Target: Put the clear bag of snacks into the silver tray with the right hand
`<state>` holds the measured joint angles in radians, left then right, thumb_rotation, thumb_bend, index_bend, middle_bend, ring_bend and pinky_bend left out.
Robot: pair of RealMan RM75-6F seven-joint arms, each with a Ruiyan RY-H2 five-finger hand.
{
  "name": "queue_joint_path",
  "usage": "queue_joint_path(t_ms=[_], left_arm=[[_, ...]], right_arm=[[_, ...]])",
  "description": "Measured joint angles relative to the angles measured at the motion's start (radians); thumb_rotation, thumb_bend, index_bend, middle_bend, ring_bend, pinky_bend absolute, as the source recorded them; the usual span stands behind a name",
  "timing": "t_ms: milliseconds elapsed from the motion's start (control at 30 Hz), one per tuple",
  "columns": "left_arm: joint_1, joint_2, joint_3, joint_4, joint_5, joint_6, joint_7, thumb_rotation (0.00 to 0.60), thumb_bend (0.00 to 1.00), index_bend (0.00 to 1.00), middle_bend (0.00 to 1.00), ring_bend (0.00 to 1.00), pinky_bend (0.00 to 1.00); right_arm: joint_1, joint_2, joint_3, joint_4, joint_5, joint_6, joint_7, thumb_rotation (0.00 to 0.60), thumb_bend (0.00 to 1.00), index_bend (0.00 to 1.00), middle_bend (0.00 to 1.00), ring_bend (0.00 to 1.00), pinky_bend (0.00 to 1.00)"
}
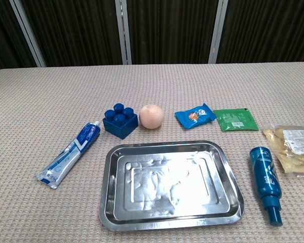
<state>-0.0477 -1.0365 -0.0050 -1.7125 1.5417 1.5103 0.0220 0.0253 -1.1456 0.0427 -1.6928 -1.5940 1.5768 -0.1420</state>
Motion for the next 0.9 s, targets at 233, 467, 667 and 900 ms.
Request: queue_joint_path(t_ms=[233, 467, 667, 900], left_arm=[[0.0, 0.0, 0.001, 0.0, 0.001, -0.001, 0.002, 0.6, 0.34, 0.14, 0.0, 0.0, 0.0], [0.003, -0.001, 0.005, -0.001, 0.007, 0.003, 0.0, 0.6, 0.33, 0.15, 0.0, 0.0, 0.0], [0.003, 0.0, 0.005, 0.0, 0.007, 0.002, -0.002, 0.6, 0.34, 0.14, 0.0, 0.0, 0.0], [0.001, 0.001, 0.005, -0.001, 0.006, -0.001, 0.0, 0.6, 0.34, 0.15, 0.0, 0.0, 0.0]], right_arm=[[-0.001, 0.0, -0.003, 0.002, 0.001, -0.004, 0.004, 0.6, 0.09, 0.03, 0.0, 0.0, 0.0], [0.001, 0.003, -0.008, 0.001, 0.007, -0.018, 0.022, 0.6, 0.09, 0.03, 0.0, 0.0, 0.0], [0.003, 0.007, -0.007, -0.001, 0.01, -0.025, 0.026, 0.6, 0.09, 0.03, 0.0, 0.0, 0.0], [0.016, 0.009, -0.006, -0.005, 0.015, -0.051, 0.033, 0.6, 0.09, 0.02, 0.0, 0.0, 0.0]])
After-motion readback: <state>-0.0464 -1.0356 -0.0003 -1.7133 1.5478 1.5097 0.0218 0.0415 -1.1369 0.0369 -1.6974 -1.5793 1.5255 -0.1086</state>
